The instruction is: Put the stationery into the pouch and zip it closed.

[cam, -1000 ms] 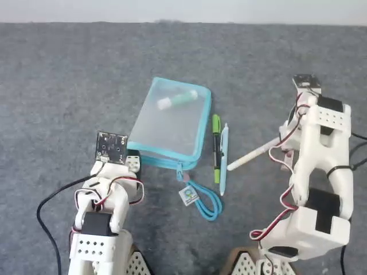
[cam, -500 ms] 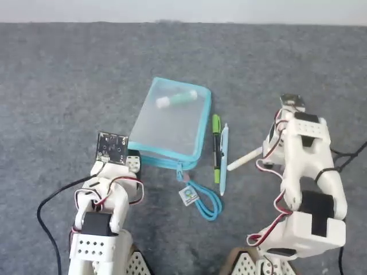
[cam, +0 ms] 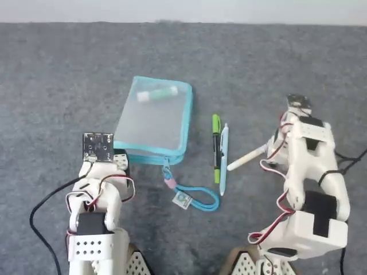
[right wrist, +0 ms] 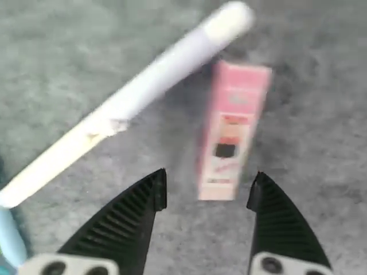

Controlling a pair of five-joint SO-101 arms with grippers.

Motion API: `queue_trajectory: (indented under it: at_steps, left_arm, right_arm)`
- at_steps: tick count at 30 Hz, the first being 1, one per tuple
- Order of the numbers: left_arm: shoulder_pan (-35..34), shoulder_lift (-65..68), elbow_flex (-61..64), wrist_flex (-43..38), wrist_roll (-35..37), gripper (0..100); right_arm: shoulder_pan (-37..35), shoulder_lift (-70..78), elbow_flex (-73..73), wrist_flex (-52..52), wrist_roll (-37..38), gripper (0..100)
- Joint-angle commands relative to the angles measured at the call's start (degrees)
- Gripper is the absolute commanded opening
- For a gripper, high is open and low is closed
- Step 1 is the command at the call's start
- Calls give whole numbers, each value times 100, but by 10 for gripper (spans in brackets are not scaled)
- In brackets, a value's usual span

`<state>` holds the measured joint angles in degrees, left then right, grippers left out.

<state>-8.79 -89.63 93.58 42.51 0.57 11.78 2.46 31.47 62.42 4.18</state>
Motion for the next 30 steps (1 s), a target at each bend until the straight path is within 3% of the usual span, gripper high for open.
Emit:
queue_trajectory:
  at_steps: [1,4,10,20,25,30]
  left_arm:
    - [-62,-70,-48,-141,-70,13]
    - [-53,-70,-48,-141,-70,13]
    - [-35,-70,-40,-141,-70,13]
    - [-18,-70,-40,-141,-70,13]
    - [9,-70,-48,-299,-62,13]
    - [615,-70,-48,-281,-35,13]
  right_arm:
    - [145,-242,-237,-66,18,231]
    - [136,-75,-246,-66,26,226]
    - [136,101,-246,-338,44,72]
    - [13,-462,-229,207,308,6]
    - [-523,-1666,-167,1051,730,8]
    - [-1552,-3055,62,1727,1354,8]
